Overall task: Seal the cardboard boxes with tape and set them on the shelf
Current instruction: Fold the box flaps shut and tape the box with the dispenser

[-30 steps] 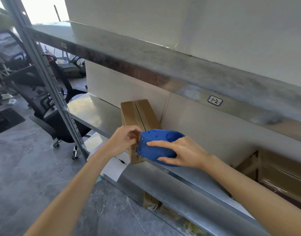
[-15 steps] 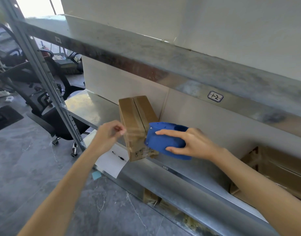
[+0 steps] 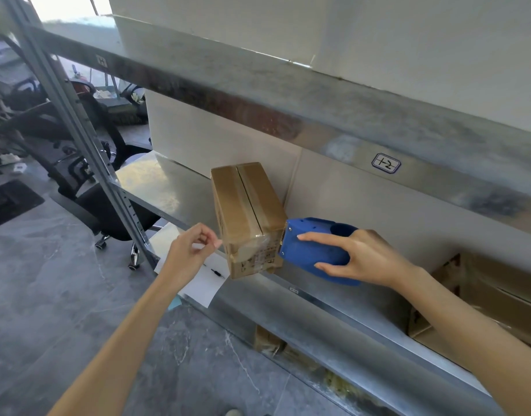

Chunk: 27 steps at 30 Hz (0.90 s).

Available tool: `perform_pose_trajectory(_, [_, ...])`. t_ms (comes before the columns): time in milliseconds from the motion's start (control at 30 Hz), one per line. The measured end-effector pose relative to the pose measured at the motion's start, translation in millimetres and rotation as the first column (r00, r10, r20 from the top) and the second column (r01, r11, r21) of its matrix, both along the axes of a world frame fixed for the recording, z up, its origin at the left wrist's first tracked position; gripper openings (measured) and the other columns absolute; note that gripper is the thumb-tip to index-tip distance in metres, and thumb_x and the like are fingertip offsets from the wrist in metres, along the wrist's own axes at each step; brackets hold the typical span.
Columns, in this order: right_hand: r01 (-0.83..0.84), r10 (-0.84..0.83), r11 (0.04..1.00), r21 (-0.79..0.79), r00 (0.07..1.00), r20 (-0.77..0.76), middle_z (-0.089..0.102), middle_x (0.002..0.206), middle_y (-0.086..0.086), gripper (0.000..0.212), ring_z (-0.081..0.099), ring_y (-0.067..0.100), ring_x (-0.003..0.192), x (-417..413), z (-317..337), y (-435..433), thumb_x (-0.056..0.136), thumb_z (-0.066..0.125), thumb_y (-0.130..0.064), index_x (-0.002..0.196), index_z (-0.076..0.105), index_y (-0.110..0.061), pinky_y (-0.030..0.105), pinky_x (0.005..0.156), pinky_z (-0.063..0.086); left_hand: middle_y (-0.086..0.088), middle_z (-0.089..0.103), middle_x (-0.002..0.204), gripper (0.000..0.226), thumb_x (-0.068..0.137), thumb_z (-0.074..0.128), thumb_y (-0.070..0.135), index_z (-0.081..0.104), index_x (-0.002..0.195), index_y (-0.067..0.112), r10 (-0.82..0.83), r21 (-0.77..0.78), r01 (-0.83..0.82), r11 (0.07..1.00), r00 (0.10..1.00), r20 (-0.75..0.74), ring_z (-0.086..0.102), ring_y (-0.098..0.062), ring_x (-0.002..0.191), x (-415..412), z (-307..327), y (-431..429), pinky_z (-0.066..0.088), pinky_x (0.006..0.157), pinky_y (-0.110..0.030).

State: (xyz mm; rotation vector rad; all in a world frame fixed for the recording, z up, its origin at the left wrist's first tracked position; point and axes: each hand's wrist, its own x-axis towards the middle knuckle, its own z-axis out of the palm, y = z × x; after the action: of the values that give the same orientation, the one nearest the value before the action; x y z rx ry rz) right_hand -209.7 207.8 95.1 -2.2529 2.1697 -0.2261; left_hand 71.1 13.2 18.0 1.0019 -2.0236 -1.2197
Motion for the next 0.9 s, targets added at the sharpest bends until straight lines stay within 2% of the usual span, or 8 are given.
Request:
perform_pose_trajectory(133, [0.013, -0.012, 1.000, 0.024, 0.999, -0.033, 0.021, 0.045, -0.007, 0.057, 0.027, 0.007, 0.039, 0.3, 0.8, -0.1, 0.088, 0.046, -0.057, 0.143, 0.033, -0.056, 0.021, 0.047, 0.033, 0.011, 0.063, 0.083, 0.006, 0.092, 0.068, 0.015, 0.063, 0.092, 0.018, -0.001, -0.018, 0.001, 1.000, 1.000, -0.014, 0.057, -0.004, 0.081, -1.9, -6.1, -0.6, 0.043, 0.067, -0.015])
perform_pose_trajectory(233, [0.011, -0.010, 0.999, 0.037, 0.999, -0.049, 0.021, 0.045, -0.007, 0.057, 0.027, 0.009, 0.039, -0.3, 1.1, 0.5, 0.088, 0.046, -0.057, 0.143, 0.032, -0.056, 0.024, 0.044, 0.037, 0.003, 0.062, 0.079, 0.029, 0.093, 0.067, 0.018, 0.062, 0.119, 0.032, -0.049, -0.027, 0.049, 0.998, 0.998, -0.026, 0.058, -0.008, 0.081, -1.4, -10.5, -2.8, 0.045, 0.071, -0.014])
perform_pose_trajectory(300, [0.017, -0.015, 0.999, 0.041, 0.998, -0.055, 0.021, 0.044, -0.007, 0.057, 0.027, 0.008, 0.038, -0.9, 1.4, 0.4, 0.088, 0.045, -0.057, 0.143, 0.031, -0.057, 0.024, 0.044, 0.040, 0.005, 0.059, 0.079, 0.035, 0.095, 0.065, 0.019, 0.060, 0.126, 0.036, -0.067, -0.070, 0.066, 0.995, 0.998, -0.014, 0.058, -0.010, 0.083, -2.3, -14.9, -4.5, 0.044, 0.078, -0.013])
perform_pose_trajectory(467, [0.031, -0.028, 0.998, 0.051, 0.998, -0.059, 0.024, 0.045, -0.008, 0.057, 0.028, 0.008, 0.038, 0.2, 3.2, -2.0, 0.088, 0.043, -0.058, 0.143, 0.030, -0.058, 0.022, 0.045, 0.039, 0.020, 0.053, 0.081, 0.036, 0.098, 0.060, 0.015, 0.059, 0.126, 0.037, -0.084, -0.146, 0.080, 0.986, 0.996, -0.022, 0.054, -0.004, 0.081, -4.9, -24.8, -6.0, 0.041, 0.079, -0.009])
perform_pose_trajectory(567, [0.033, -0.030, 0.998, 0.046, 0.998, -0.063, 0.026, 0.045, -0.006, 0.057, 0.028, 0.010, 0.039, 0.8, 3.4, -4.2, 0.087, 0.044, -0.057, 0.143, 0.031, -0.057, 0.023, 0.045, 0.039, 0.022, 0.056, 0.084, 0.036, 0.098, 0.059, 0.014, 0.059, 0.125, 0.037, -0.064, -0.174, 0.056, 0.983, 0.997, -0.042, 0.056, -0.005, 0.086, -10.3, -29.5, -5.5, 0.041, 0.083, -0.008])
perform_pose_trajectory(667, [0.043, -0.041, 0.998, 0.040, 0.998, -0.055, 0.031, 0.046, -0.005, 0.057, 0.029, 0.012, 0.040, 1.7, 1.9, -5.6, 0.087, 0.045, -0.056, 0.143, 0.033, -0.056, 0.024, 0.044, 0.038, 0.018, 0.059, 0.091, 0.034, 0.097, 0.061, 0.014, 0.062, 0.125, 0.033, -0.008, -0.228, -0.012, 0.974, 0.996, -0.085, 0.055, -0.006, 0.092, -15.4, -37.5, -0.3, 0.041, 0.087, -0.011])
perform_pose_trajectory(733, [0.046, -0.044, 0.998, 0.033, 0.998, -0.050, 0.032, 0.047, -0.005, 0.057, 0.030, 0.012, 0.040, 1.9, 0.7, -6.7, 0.087, 0.045, -0.056, 0.142, 0.034, -0.056, 0.022, 0.044, 0.036, 0.011, 0.060, 0.088, 0.035, 0.095, 0.063, 0.011, 0.063, 0.126, 0.026, 0.031, -0.278, -0.060, 0.959, 0.994, -0.107, 0.053, -0.007, 0.093, -17.5, -44.9, 2.8, 0.041, 0.087, -0.015])
perform_pose_trajectory(900, [0.046, -0.045, 0.999, 0.027, 0.997, -0.064, 0.033, 0.047, -0.006, 0.058, 0.032, 0.012, 0.040, 3.3, -1.4, -8.3, 0.087, 0.047, -0.055, 0.143, 0.032, -0.056, 0.025, 0.043, 0.042, 0.007, 0.059, 0.090, 0.040, 0.085, 0.070, -0.003, 0.067, 0.118, 0.020, 0.107, -0.317, -0.159, 0.935, 0.979, -0.175, 0.052, -0.013, 0.092, -28.9, -51.3, 5.5, 0.041, 0.083, -0.015])
